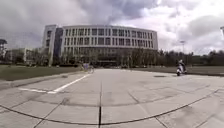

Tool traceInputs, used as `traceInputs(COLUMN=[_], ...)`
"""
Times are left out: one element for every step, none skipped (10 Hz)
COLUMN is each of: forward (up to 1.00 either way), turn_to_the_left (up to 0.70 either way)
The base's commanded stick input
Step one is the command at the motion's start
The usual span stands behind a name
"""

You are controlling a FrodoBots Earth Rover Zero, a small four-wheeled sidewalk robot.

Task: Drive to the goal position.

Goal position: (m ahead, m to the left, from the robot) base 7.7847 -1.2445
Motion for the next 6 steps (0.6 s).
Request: traceInputs(forward=[0.70,0.70,0.70,0.70,0.70,0.70], turn_to_the_left=[0.00,0.00,0.00,-0.11,-0.35,-0.34])
